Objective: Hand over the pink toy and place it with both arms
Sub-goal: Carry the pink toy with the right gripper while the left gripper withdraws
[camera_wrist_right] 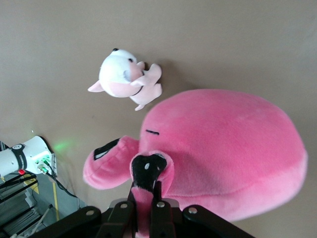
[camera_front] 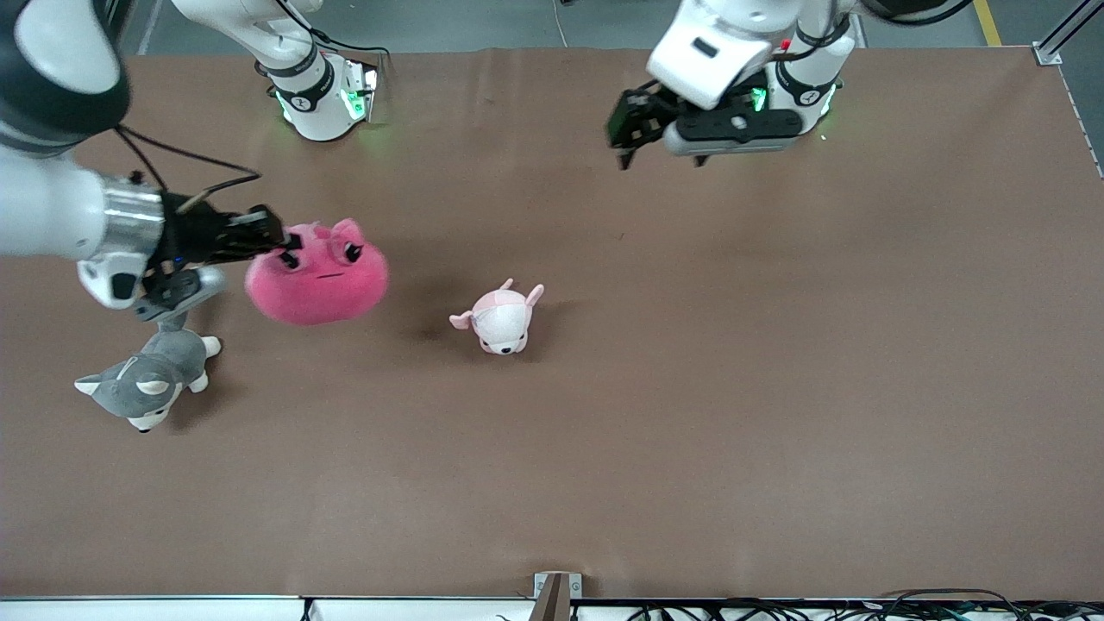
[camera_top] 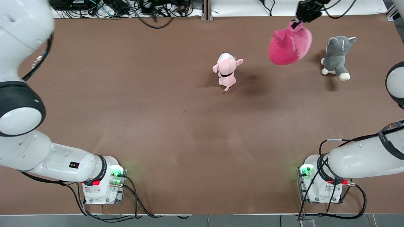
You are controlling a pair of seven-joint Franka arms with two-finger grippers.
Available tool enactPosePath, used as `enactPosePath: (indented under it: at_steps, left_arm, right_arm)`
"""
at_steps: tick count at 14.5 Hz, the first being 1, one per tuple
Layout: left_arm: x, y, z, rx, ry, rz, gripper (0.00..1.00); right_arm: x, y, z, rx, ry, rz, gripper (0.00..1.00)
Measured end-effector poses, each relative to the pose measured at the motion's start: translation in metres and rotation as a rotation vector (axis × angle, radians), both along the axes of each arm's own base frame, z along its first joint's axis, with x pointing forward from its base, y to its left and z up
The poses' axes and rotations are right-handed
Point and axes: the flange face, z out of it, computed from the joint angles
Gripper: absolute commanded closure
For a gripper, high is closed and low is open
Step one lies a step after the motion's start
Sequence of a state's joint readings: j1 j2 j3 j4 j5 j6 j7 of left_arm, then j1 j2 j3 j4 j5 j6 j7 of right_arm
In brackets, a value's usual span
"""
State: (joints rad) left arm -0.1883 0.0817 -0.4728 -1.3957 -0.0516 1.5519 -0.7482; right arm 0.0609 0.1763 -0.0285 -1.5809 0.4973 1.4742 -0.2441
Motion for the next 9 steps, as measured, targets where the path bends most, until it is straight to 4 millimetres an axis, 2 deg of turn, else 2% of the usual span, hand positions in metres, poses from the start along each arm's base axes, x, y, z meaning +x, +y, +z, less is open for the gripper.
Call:
enactPosePath:
  at_steps: [2,4,9]
  left_arm:
    - [-0.001,0.039,0.015,0.044,0.004,-0.044,0.00]
    - [0.001,0.074,0.019,0.072,-0.002,-0.067,0.00]
    - [0.004,0.152,0.001,0.144,0.025,-0.135,0.00]
  right_arm:
    - [0.009,-0.024,-0.016,0.020,-0.012,0.023,0.96]
    - [0.019,-0.033,-0.039,0.024,0.005,0.020,0.97]
    - [0.048,-0.049,-0.103,0.022,0.049,-0.008,0.97]
